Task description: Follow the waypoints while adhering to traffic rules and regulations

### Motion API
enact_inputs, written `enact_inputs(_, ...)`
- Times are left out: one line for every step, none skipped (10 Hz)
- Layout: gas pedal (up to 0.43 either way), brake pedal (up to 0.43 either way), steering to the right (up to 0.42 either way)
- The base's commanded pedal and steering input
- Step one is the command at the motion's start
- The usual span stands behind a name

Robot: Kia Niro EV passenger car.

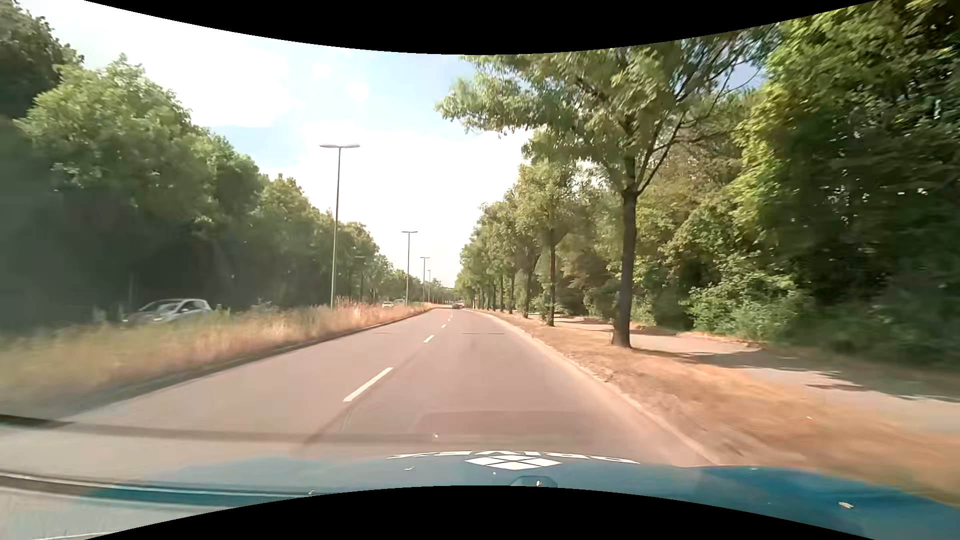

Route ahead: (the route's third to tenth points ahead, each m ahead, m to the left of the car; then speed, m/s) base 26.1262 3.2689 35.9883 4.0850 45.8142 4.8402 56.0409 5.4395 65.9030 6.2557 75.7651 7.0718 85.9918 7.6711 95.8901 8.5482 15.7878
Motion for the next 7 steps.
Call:
enact_inputs(0.157, 0.000, -0.014)
enact_inputs(0.157, 0.000, -0.014)
enact_inputs(0.157, 0.000, -0.014)
enact_inputs(0.157, 0.000, -0.014)
enact_inputs(0.157, 0.000, -0.014)
enact_inputs(0.150, 0.000, -0.014)
enact_inputs(0.150, 0.000, -0.014)
